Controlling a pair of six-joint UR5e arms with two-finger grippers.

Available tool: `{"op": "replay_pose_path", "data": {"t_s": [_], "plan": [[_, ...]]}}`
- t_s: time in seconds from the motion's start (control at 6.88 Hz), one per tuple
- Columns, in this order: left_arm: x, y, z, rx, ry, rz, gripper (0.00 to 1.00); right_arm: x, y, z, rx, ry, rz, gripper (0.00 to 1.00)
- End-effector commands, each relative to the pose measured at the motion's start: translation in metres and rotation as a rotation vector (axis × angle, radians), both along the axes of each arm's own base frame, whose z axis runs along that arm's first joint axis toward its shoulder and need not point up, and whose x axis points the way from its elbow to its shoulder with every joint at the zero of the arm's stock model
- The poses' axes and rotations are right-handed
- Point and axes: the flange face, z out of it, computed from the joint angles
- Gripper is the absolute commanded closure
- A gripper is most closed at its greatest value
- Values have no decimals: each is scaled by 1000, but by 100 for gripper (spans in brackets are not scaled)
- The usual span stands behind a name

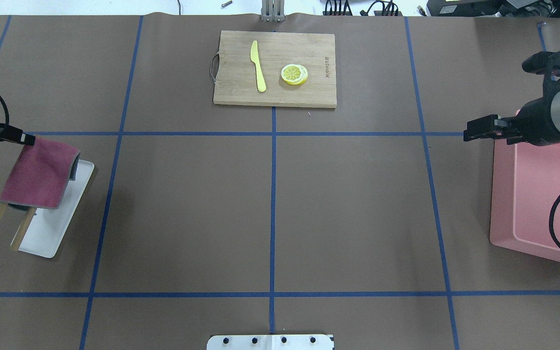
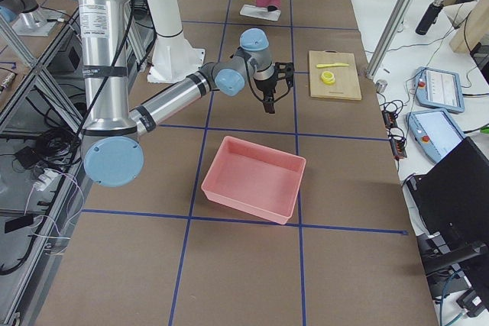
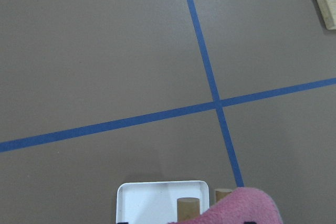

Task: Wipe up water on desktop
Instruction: 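Grasp the pink cloth on the white tray with the left gripper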

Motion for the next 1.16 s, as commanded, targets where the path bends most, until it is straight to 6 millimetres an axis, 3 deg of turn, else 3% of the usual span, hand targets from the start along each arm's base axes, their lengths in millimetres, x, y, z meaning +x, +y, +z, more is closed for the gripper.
{"op": "replay_pose_path", "data": {"t_s": [0.0, 0.15, 0.29, 0.44, 0.58, 0.73, 0.87, 1.02], "plan": [[0, 1, 1, -1, -1, 0, 68, -1, 0, 2, -2, 4, 1, 0], [0, 1, 2, -3, -2, 0, 68, -1, -1, 2, -3, 5, 1, 0], [0, 1, 1, -3, 0, 1, 80, -1, -1, 2, -3, 5, 1, 0], [0, 1, 0, -2, 1, 0, 100, -2, -1, 1, 0, 4, 0, 0], [-1, 1, -3, 3, 5, 0, 100, -3, -2, -3, 5, -2, -1, 0], [-3, 7, -17, -4, 27, 4, 100, -6, -9, -24, 50, -18, 14, 0], [-33, -4, -34, -62, 77, -55, 100, -33, -15, -63, 148, -29, 27, 0], [-41, -16, -73, -174, 161, -145, 100, -79, -13, -116, 272, -51, 40, 10]]}}
